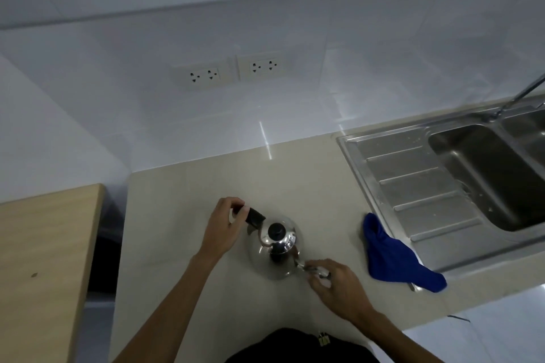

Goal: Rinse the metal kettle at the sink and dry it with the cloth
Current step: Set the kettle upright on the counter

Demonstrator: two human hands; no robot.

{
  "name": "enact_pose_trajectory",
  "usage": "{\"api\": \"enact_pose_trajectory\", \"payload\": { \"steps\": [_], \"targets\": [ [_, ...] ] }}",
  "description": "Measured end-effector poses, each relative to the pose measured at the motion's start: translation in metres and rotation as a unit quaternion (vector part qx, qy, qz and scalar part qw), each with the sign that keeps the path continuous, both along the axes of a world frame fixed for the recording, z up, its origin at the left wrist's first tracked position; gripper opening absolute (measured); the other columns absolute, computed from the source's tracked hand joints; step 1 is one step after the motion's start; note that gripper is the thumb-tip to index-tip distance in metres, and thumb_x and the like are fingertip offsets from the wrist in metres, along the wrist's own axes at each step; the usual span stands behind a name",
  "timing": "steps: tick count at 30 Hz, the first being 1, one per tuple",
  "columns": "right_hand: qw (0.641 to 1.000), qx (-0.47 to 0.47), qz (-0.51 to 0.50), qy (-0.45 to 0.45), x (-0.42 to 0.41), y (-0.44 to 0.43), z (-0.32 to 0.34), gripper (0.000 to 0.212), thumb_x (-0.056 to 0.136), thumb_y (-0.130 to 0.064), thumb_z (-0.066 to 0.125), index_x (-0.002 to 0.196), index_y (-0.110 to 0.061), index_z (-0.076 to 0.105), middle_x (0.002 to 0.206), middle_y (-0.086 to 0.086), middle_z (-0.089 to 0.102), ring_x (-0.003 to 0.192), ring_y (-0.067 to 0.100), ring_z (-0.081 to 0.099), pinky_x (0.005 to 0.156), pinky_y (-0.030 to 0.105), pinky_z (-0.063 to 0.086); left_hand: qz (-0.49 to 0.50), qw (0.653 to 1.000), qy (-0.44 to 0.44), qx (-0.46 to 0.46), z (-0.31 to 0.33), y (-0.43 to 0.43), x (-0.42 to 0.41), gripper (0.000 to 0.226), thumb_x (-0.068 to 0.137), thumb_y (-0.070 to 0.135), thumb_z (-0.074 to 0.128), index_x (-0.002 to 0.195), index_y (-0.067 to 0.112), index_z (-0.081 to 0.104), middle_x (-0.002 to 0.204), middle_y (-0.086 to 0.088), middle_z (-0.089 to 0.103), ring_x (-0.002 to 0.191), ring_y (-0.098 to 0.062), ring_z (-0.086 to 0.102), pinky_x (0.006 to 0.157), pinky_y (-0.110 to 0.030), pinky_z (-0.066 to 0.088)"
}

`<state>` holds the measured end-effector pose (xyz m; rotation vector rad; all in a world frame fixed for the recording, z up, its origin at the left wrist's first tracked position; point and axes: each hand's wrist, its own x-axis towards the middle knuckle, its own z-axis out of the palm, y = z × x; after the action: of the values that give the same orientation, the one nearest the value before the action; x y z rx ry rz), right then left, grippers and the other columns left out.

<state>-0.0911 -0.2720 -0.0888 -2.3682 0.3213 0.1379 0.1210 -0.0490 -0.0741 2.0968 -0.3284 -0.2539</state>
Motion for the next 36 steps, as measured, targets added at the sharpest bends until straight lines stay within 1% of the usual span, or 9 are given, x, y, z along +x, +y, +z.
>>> {"api": "enact_pose_trajectory", "payload": {
  "steps": [3, 6, 11, 15, 19, 23, 26, 31, 36],
  "targets": [
    [0.998, 0.038, -0.046, -0.003, 0.012, -0.027, 0.002, 0.024, 0.095, -0.032, 0.060, 0.118, -0.029, 0.069, 0.112, -0.013, 0.070, 0.085, -0.001, 0.067, 0.074, 0.014, 0.055, 0.007, 1.000, -0.018, 0.010, -0.007, 0.005, -0.013, 0.035, 0.086, 0.052, 0.054, 0.092, 0.018, 0.056, 0.094, -0.001, 0.060, 0.086, -0.014, 0.058, 0.076, -0.018, 0.044],
    [0.995, 0.055, -0.078, 0.007, 0.031, -0.044, 0.004, 0.026, 0.098, -0.025, 0.059, 0.122, -0.016, 0.066, 0.111, -0.006, 0.070, 0.090, -0.004, 0.065, 0.072, 0.006, 0.051, -0.020, 0.999, 0.032, -0.016, -0.008, 0.002, -0.029, 0.042, 0.087, 0.055, 0.049, 0.083, 0.013, 0.051, 0.071, 0.002, 0.055, 0.063, -0.009, 0.049, 0.063, -0.025, 0.040],
    [0.989, 0.069, -0.126, 0.014, 0.052, -0.051, -0.008, 0.025, 0.096, -0.032, 0.060, 0.118, -0.021, 0.065, 0.104, -0.003, 0.075, 0.090, 0.006, 0.071, 0.080, 0.029, 0.061, 0.000, 0.993, 0.098, -0.063, -0.006, -0.009, -0.044, 0.043, 0.085, 0.057, 0.046, 0.055, 0.026, 0.050, 0.052, 0.007, 0.043, 0.052, -0.009, 0.040, 0.058, -0.031, 0.031],
    [0.986, 0.082, -0.143, 0.009, 0.060, -0.052, -0.016, 0.025, 0.094, -0.033, 0.062, 0.117, -0.025, 0.065, 0.094, -0.008, 0.075, 0.083, 0.005, 0.072, 0.077, 0.035, 0.063, 0.027, 0.991, 0.108, -0.078, -0.006, -0.008, -0.046, 0.046, 0.084, 0.056, 0.052, 0.056, 0.020, 0.046, 0.054, 0.003, 0.039, 0.052, -0.010, 0.036, 0.057, -0.031, 0.028],
    [0.986, 0.105, -0.127, 0.009, 0.079, -0.037, -0.005, 0.018, 0.095, -0.017, 0.063, 0.113, -0.017, 0.066, 0.091, -0.002, 0.074, 0.077, 0.005, 0.071, 0.068, 0.012, 0.056, 0.049, 0.990, 0.105, -0.079, -0.001, 0.008, -0.039, 0.045, 0.083, 0.057, 0.054, 0.056, 0.022, 0.045, 0.054, 0.008, 0.038, 0.053, -0.008, 0.035, 0.054, -0.025, 0.027],
    [0.985, 0.130, -0.114, -0.016, 0.114, -0.017, -0.005, 0.019, 0.092, -0.011, 0.066, 0.110, -0.007, 0.071, 0.082, 0.000, 0.075, 0.071, 0.011, 0.073, 0.073, 0.028, 0.062, 0.082, 0.989, 0.097, -0.075, 0.008, 0.035, -0.019, 0.048, 0.081, 0.060, 0.054, 0.060, 0.017, 0.050, 0.058, 0.003, 0.041, 0.055, -0.008, 0.038, 0.055, -0.022, 0.029],
    [0.983, 0.152, -0.094, -0.027, 0.144, 0.003, 0.000, 0.013, 0.091, -0.011, 0.068, 0.102, -0.014, 0.071, 0.078, 0.004, 0.075, 0.071, 0.020, 0.074, 0.076, 0.041, 0.062, 0.117, 0.985, 0.096, -0.083, 0.014, 0.058, 0.002, 0.055, 0.083, 0.056, 0.057, 0.067, 0.003, 0.055, 0.063, -0.001, 0.047, 0.061, -0.012, 0.043, 0.061, -0.027, 0.035],
    [0.983, 0.168, -0.055, -0.043, 0.190, 0.042, 0.005, 0.010, 0.089, -0.013, 0.071, 0.095, -0.021, 0.070, 0.075, 0.007, 0.076, 0.068, 0.024, 0.073, 0.076, 0.042, 0.062, 0.168, 0.978, 0.100, -0.074, 0.030, 0.095, 0.037, 0.035, 0.098, 0.027, 0.060, 0.066, 0.013, 0.060, 0.063, 0.006, 0.056, 0.063, -0.005, 0.051, 0.068, -0.027, 0.040],
    [0.983, 0.172, -0.043, -0.045, 0.221, 0.070, 0.005, 0.008, 0.086, -0.013, 0.073, 0.094, -0.014, 0.072, 0.071, 0.007, 0.075, 0.064, 0.027, 0.071, 0.072, 0.042, 0.061, 0.200, 0.971, 0.106, -0.083, 0.028, 0.121, 0.064, 0.033, 0.095, 0.031, 0.060, 0.074, 0.006, 0.064, 0.073, -0.008, 0.059, 0.075, -0.018, 0.055, 0.078, -0.034, 0.043]
  ]
}}
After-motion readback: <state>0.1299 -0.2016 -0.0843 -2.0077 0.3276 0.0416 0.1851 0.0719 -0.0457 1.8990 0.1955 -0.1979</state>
